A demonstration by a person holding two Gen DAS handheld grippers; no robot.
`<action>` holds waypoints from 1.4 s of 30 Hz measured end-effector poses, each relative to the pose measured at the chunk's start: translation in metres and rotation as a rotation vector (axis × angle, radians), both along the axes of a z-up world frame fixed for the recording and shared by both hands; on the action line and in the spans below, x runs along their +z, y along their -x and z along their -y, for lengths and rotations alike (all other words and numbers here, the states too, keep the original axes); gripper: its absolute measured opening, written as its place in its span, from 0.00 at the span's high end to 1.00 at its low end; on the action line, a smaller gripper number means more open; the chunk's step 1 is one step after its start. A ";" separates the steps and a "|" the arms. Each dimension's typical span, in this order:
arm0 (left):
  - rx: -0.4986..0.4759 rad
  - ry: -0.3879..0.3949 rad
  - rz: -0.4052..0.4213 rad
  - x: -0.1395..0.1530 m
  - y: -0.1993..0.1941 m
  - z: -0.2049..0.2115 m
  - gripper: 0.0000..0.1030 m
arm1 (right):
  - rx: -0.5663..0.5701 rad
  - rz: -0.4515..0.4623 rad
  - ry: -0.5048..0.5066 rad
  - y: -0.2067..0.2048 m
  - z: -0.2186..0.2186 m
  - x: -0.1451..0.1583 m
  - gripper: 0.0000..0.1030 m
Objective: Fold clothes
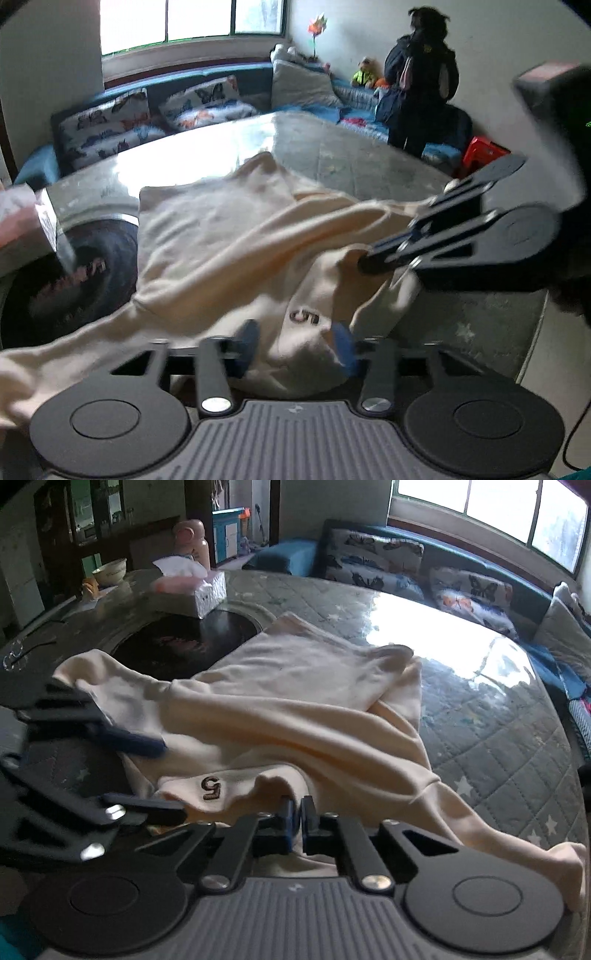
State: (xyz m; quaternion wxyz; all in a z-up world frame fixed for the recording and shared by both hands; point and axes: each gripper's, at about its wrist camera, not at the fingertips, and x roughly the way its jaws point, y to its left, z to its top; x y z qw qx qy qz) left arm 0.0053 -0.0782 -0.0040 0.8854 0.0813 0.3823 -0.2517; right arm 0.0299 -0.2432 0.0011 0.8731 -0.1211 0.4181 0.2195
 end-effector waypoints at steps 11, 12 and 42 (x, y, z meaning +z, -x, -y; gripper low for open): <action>0.010 -0.002 0.029 0.010 0.017 -0.022 0.92 | 0.127 -0.007 0.006 0.055 0.003 0.032 0.97; 0.009 -0.002 0.030 0.011 0.018 -0.024 0.92 | 0.130 -0.006 0.016 0.059 0.003 0.032 0.97; -0.004 0.043 0.044 0.023 0.033 -0.046 0.91 | 0.299 -0.103 0.038 0.075 -0.012 0.013 0.98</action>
